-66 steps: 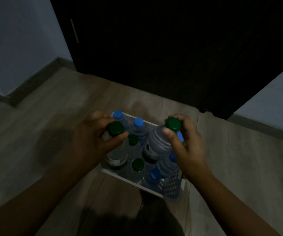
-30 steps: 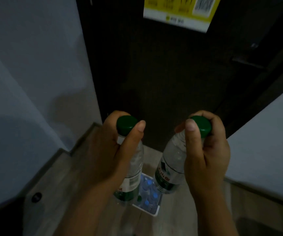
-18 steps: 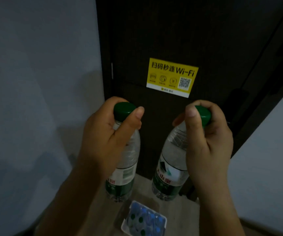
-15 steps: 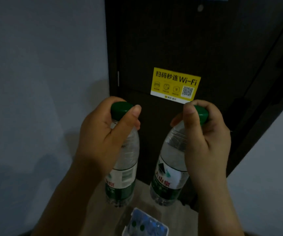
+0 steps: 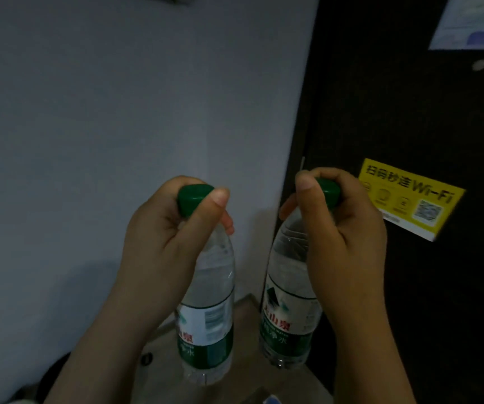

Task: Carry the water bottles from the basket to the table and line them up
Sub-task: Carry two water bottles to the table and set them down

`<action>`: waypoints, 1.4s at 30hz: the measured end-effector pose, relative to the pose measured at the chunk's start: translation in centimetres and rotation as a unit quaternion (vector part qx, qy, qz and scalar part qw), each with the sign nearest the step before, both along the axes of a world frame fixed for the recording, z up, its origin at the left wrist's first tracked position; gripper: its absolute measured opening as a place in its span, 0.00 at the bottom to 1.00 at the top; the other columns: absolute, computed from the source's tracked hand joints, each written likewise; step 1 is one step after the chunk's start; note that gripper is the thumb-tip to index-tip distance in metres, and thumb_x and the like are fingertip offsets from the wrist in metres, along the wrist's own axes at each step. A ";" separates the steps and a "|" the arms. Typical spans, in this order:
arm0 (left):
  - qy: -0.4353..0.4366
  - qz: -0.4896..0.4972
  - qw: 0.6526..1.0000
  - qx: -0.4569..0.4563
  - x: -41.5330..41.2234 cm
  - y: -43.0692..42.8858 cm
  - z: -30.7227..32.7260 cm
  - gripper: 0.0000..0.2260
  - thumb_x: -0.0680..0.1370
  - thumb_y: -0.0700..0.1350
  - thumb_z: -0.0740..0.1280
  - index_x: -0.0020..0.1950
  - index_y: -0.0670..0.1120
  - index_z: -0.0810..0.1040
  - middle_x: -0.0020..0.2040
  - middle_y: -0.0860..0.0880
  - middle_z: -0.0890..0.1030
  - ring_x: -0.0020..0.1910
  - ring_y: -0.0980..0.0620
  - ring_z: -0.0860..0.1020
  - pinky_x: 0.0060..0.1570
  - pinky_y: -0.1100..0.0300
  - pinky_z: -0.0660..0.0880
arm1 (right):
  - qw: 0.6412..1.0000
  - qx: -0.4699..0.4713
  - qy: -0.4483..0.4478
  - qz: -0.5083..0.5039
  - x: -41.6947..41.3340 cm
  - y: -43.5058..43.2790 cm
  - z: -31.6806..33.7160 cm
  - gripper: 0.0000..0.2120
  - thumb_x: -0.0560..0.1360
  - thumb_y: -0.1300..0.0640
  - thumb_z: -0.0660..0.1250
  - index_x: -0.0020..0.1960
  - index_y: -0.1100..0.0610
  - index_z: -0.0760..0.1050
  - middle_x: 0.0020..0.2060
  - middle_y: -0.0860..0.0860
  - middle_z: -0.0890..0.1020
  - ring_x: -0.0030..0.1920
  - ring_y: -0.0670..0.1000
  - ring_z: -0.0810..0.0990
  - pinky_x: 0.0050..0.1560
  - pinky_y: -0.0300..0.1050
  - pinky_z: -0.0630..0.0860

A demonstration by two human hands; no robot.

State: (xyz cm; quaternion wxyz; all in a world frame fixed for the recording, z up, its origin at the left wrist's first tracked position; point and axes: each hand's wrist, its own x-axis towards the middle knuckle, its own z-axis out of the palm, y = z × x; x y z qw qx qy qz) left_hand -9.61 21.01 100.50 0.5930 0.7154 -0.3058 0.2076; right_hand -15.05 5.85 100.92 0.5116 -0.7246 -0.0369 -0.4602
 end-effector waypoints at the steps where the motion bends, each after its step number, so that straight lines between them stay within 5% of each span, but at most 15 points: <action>1: -0.001 0.015 1.000 -0.001 -0.3 0.9 0.2 0.17 0.76 0.57 0.58 0.37 0.48 0.79 0.38 0.52 0.81 0.40 0.56 0.79 0.40 0.73 0.71 | 1.000 0.003 -0.001 0.023 0.3 0.8 0.1 0.10 0.77 0.47 0.63 0.47 0.52 0.75 0.36 0.47 0.81 0.36 0.40 0.80 0.35 0.26 0.71; 14: -0.029 0.287 0.958 -0.001 -5.5 20.3 2.7 0.16 0.77 0.55 0.61 0.37 0.46 0.79 0.38 0.54 0.82 0.39 0.57 0.79 0.37 0.75 0.69 | 0.955 -0.019 -0.022 0.295 4.1 20.3 1.9 0.10 0.77 0.44 0.60 0.44 0.48 0.74 0.35 0.47 0.82 0.36 0.42 0.80 0.36 0.27 0.71; 18: -0.024 0.354 0.935 -0.016 -8.7 28.4 3.1 0.16 0.75 0.58 0.61 0.39 0.48 0.78 0.37 0.51 0.83 0.37 0.54 0.80 0.39 0.62 0.74 | 0.925 -0.029 -0.036 0.378 3.1 29.1 2.5 0.10 0.76 0.44 0.59 0.44 0.49 0.73 0.34 0.47 0.81 0.36 0.42 0.79 0.37 0.26 0.70; 42: -0.033 0.708 0.704 -0.046 -25.8 62.4 1.0 0.11 0.75 0.55 0.63 0.41 0.48 0.78 0.36 0.53 0.82 0.37 0.57 0.80 0.39 0.64 0.76 | 0.676 -0.007 -0.013 0.736 -5.4 73.5 0.4 0.09 0.76 0.46 0.62 0.45 0.51 0.75 0.33 0.47 0.82 0.34 0.41 0.80 0.36 0.27 0.71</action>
